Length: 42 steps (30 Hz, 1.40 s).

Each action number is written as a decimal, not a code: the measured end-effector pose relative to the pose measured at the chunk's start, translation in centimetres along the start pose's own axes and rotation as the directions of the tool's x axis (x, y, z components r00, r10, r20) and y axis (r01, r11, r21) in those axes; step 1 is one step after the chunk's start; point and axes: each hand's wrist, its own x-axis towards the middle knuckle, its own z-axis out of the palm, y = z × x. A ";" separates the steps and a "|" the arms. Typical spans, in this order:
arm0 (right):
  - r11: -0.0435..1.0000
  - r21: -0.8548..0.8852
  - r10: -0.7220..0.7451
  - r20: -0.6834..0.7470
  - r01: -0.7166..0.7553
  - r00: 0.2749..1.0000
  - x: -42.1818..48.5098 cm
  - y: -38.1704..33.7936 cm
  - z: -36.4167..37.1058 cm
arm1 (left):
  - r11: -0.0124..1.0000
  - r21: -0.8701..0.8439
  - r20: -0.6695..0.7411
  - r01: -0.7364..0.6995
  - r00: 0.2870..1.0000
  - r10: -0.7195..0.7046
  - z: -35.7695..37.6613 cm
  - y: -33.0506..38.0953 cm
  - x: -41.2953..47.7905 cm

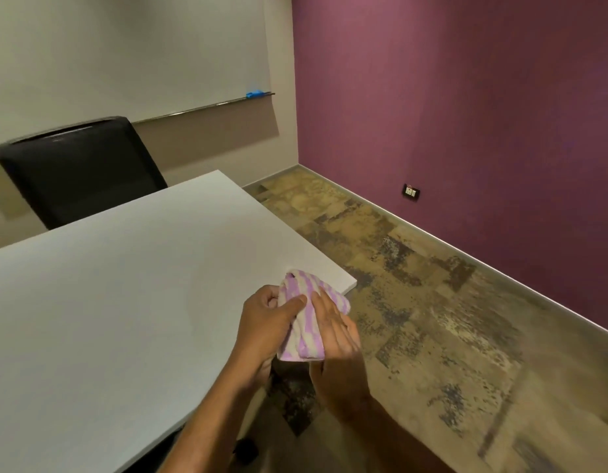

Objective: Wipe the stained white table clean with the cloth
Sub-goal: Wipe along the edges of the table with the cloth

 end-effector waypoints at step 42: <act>0.666 0.533 0.448 0.274 -0.522 0.851 18.5 19.7 -24.9 | 0.944 0.313 -0.281 -0.107 0.939 0.199 20.7 7.2 -1.3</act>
